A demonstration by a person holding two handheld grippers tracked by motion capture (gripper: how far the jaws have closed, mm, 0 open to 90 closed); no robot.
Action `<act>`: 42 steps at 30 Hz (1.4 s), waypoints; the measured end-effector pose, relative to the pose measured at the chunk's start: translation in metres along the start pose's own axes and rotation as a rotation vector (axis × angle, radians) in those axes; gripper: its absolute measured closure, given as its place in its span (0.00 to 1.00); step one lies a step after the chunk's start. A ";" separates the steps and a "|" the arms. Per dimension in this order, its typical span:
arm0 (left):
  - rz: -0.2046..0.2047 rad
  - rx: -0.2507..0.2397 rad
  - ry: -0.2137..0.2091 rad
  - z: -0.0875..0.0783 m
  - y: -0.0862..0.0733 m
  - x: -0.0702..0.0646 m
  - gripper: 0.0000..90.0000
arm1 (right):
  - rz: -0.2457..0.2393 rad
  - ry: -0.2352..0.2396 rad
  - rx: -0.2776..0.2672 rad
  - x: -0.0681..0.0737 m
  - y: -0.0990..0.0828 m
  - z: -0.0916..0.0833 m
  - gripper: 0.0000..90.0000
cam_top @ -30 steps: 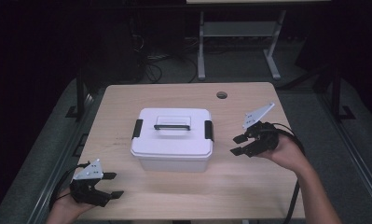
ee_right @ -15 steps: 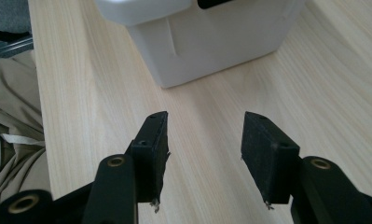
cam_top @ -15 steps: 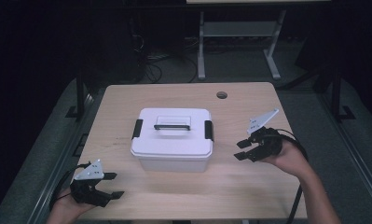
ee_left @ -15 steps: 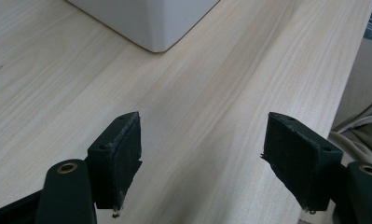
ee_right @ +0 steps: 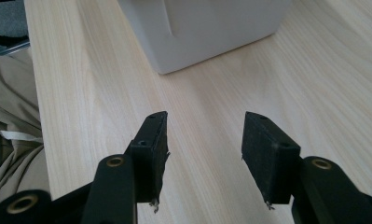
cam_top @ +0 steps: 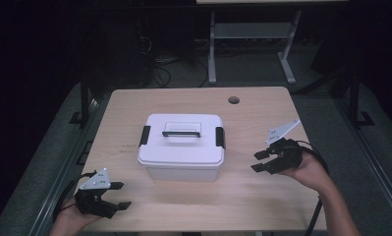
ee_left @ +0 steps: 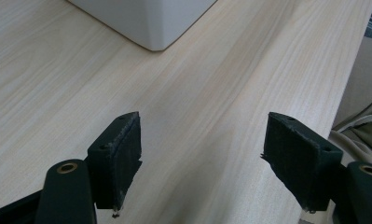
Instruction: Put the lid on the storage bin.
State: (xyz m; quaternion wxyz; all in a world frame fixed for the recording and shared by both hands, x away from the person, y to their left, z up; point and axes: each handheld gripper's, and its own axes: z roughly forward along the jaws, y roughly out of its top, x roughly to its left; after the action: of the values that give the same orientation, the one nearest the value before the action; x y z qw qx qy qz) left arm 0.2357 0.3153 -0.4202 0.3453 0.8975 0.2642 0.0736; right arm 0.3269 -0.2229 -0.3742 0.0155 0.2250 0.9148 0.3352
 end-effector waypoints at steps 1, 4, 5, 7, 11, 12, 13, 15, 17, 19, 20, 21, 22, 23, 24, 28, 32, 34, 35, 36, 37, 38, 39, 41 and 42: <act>0.003 0.002 0.000 0.000 0.000 0.000 0.30 | 0.001 -0.001 0.000 0.000 -0.001 0.000 0.55; 0.002 0.001 0.001 0.000 0.000 0.000 0.30 | -0.002 -0.001 -0.005 0.000 -0.003 0.000 0.55; 0.002 0.001 0.001 0.000 0.000 0.000 0.30 | 0.000 0.000 -0.005 0.001 -0.004 0.001 0.55; 0.003 0.004 0.003 0.000 0.000 0.000 0.30 | 0.006 -0.001 -0.005 0.001 -0.006 0.001 0.55; -0.003 0.000 0.005 -0.001 -0.001 0.001 0.30 | 0.012 -0.003 -0.008 0.001 -0.011 0.001 0.55; -0.003 -0.002 0.005 -0.001 -0.001 0.001 0.30 | 0.014 -0.003 -0.008 0.002 -0.012 0.001 0.55; -0.003 -0.002 0.005 -0.001 -0.001 0.001 0.30 | 0.014 -0.004 -0.008 0.001 -0.014 0.001 0.55; -0.004 -0.001 0.004 -0.001 -0.001 0.001 0.30 | 0.019 -0.001 -0.006 0.001 -0.017 0.002 0.55; -0.005 0.003 0.005 0.000 -0.001 0.001 0.30 | 0.024 -0.002 -0.007 0.001 -0.019 0.002 0.55; -0.005 0.004 0.003 0.000 -0.001 0.001 0.30 | 0.027 -0.001 -0.010 0.001 -0.023 0.003 0.55; -0.006 0.003 0.002 0.001 -0.001 0.001 0.30 | 0.033 0.000 -0.007 0.001 -0.024 0.003 0.55; -0.006 0.005 0.002 0.001 -0.001 0.001 0.30 | 0.036 0.000 -0.008 0.000 -0.026 0.003 0.55; -0.005 0.004 0.001 0.001 -0.001 0.001 0.30 | 0.040 0.000 -0.009 0.000 -0.028 0.003 0.55; -0.005 0.005 0.000 0.001 -0.001 0.001 0.30 | 0.039 0.000 -0.011 0.000 -0.029 0.003 0.55; -0.005 0.005 0.001 0.001 -0.001 0.001 0.30 | 0.040 -0.002 -0.008 0.000 -0.030 0.003 0.55; -0.006 0.004 0.001 0.001 -0.001 0.001 0.30 | 0.051 0.001 -0.013 0.000 -0.034 0.003 0.55; -0.006 0.005 0.001 0.001 -0.001 0.001 0.30 | 0.055 -0.001 -0.013 0.000 -0.038 0.003 0.55; -0.007 0.004 0.001 0.001 -0.002 0.001 0.30 | 0.058 -0.001 -0.014 0.000 -0.039 0.004 0.55; -0.004 0.005 0.000 0.001 -0.002 0.001 0.30 | 0.058 -0.001 -0.015 0.000 -0.040 0.004 0.55; -0.005 0.004 0.001 0.001 -0.002 0.001 0.30 | 0.061 0.001 -0.017 0.000 -0.041 0.004 0.55; -0.008 0.003 0.001 0.001 -0.002 0.001 0.30 | 0.063 0.002 -0.017 0.001 -0.042 0.004 0.55; -0.008 0.003 0.003 0.001 -0.002 0.002 0.30 | 0.064 0.000 -0.015 0.001 -0.043 0.004 0.55; -0.008 0.004 0.004 0.001 -0.002 0.002 0.30 | 0.061 -0.003 -0.015 0.001 -0.044 0.004 0.55; -0.009 0.003 0.006 0.001 -0.002 0.002 0.30 | 0.067 -0.003 -0.016 0.001 -0.047 0.004 0.55; -0.010 0.001 0.006 0.001 -0.002 0.002 0.30 | 0.067 -0.001 -0.020 0.001 -0.048 0.004 0.55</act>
State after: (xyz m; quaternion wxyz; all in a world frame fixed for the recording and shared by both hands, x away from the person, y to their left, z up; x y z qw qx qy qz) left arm 0.2368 0.3165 -0.4224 0.3443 0.8961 0.2700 0.0746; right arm 0.3073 -0.2520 -0.4070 0.0070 0.2556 0.9033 0.3444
